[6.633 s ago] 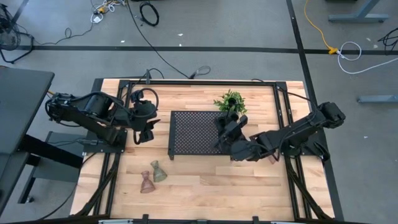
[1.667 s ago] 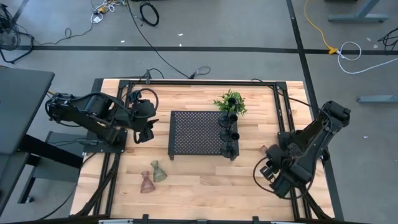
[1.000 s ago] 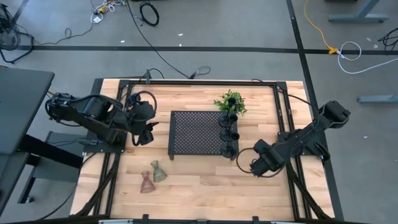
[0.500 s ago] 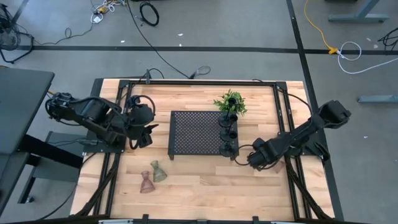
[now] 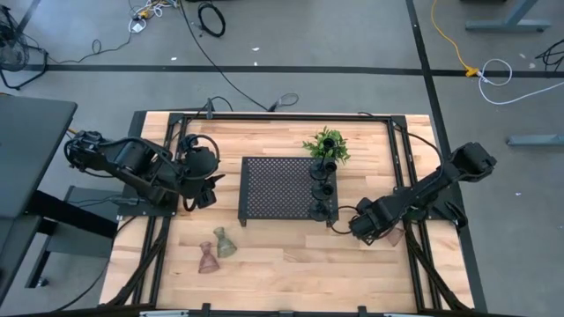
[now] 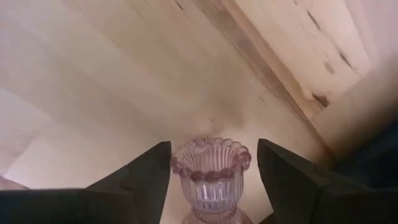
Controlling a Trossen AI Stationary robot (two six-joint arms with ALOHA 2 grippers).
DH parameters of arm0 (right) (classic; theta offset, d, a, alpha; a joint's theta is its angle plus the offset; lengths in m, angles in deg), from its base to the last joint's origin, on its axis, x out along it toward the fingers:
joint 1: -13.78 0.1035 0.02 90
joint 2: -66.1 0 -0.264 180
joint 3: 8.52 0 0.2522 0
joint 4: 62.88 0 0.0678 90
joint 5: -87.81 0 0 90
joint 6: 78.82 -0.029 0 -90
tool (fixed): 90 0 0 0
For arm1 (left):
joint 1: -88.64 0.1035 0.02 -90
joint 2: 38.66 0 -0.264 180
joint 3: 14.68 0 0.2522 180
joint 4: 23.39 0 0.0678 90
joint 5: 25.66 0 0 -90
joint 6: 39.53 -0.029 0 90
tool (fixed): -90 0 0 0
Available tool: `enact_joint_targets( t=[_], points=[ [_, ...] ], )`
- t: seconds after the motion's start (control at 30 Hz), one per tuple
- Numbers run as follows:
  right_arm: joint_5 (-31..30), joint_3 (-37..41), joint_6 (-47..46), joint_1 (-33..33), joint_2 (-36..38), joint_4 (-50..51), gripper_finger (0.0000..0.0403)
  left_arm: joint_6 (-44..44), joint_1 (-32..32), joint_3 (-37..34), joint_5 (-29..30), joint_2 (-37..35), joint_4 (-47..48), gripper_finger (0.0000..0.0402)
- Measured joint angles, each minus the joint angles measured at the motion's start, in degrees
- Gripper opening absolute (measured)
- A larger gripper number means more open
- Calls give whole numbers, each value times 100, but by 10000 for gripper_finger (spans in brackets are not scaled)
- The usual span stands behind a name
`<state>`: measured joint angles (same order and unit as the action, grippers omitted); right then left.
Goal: Pick & Place candle stick holders
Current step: Put the right pink glass candle stick holder on the shelf
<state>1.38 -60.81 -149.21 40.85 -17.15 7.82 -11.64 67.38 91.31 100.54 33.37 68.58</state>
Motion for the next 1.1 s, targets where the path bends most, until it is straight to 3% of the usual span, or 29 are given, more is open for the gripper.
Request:
enact_joint_targets(
  t=[0.43,0.57,0.73,1.1],
  points=[
    [355,282,-112,4,18,-107,234,4,0,-1,-2,0,0,193],
    [368,295,-202,4,20,-197,201,6,0,-1,-4,0,1,193],
    [377,298,-116,4,17,-268,118,8,0,-1,-4,0,0,193],
    [388,145,190,20,0,-219,118,4,0,-1,2,0,0,193]
  ],
)
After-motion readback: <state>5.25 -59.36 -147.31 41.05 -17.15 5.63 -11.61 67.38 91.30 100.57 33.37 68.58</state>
